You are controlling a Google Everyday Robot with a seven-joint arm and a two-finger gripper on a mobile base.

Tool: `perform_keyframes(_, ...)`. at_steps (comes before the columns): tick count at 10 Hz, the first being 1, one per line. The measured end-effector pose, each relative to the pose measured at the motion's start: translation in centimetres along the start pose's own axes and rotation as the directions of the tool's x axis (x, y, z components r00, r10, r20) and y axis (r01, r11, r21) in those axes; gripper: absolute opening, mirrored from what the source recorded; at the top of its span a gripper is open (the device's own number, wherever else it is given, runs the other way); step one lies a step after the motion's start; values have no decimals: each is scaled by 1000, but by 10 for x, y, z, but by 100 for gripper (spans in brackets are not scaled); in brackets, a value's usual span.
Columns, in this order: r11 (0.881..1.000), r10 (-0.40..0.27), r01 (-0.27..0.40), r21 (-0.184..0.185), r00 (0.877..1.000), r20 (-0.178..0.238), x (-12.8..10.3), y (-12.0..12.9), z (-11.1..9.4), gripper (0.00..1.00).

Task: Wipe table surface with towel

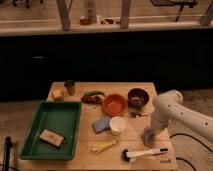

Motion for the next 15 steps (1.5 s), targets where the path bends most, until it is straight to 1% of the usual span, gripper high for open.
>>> perform_keyframes(2, 1000, 22, -22, 11, 1000, -21, 15, -15, -4, 0)
perform_keyframes(4, 1000, 14, -13, 17, 999, -31, 19, -34, -6, 0)
perform_keyframes(6, 1000, -8, 9, 15, 1000, -24, 13, -44, -3, 0)
perform_keyframes(7, 999, -34, 34, 9, 999, -15, 5, -51, 0, 0)
perform_keyframes(9, 996, -88, 89, -5, 996, 8, -20, -54, 8, 0)
perform_keyframes(10, 993, -114, 115, -7, 993, 21, -32, -51, 10, 0)
perform_keyframes(12, 990, -142, 143, -8, 989, 43, -47, -28, 12, 0)
perform_keyframes(13, 989, -147, 147, -5, 988, 48, -52, -19, 11, 0)
perform_keyframes(14, 990, -139, 139, -3, 989, 53, -54, -4, 12, 0)
perform_keyframes(15, 993, -118, 118, 0, 992, 52, -50, 4, 11, 0)
